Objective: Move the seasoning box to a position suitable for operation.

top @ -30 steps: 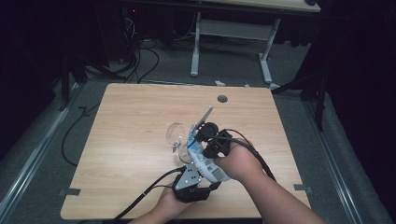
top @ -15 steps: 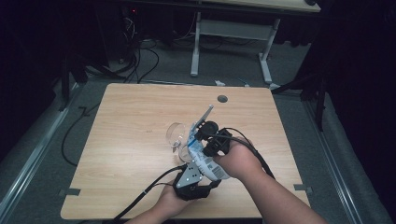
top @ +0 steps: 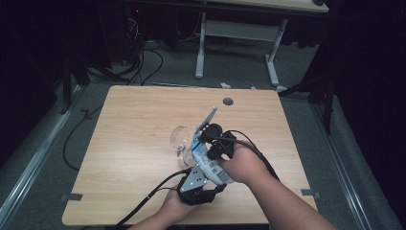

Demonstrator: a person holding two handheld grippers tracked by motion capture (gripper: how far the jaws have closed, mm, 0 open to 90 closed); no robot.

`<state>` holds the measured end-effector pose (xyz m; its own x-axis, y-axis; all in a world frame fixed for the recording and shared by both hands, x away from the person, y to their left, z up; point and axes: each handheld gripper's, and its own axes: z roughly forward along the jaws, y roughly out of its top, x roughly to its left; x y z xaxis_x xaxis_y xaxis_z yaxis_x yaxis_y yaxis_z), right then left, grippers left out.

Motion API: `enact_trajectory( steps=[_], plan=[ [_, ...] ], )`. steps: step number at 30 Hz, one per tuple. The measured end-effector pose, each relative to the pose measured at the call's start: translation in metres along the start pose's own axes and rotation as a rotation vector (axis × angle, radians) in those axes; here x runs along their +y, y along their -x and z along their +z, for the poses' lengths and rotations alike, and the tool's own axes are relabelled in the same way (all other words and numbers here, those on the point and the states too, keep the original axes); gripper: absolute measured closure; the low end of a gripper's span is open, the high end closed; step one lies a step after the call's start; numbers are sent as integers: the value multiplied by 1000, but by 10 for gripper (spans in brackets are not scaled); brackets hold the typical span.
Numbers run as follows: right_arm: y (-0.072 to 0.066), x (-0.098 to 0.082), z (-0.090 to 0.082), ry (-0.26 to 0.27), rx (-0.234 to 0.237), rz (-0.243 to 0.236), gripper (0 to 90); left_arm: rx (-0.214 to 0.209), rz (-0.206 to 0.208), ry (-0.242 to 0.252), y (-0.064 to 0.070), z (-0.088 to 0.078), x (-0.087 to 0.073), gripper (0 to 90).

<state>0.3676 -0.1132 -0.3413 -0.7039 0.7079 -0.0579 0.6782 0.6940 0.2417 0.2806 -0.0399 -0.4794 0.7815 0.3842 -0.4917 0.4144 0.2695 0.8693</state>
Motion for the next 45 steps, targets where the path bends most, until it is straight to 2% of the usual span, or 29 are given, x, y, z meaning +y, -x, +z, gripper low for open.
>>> enact_trajectory(
  steps=[5,11,45],
  plan=[
    [0,0,-2,6,7,-8,884,1,-1,6,1,-1,1,542],
    [0,-1,-1,2,5,6,885,0,-7,4,2,-1,0,543],
    [-1,3,0,-2,5,-19,882,-4,-15,17,3,-2,3,544]
  ],
)
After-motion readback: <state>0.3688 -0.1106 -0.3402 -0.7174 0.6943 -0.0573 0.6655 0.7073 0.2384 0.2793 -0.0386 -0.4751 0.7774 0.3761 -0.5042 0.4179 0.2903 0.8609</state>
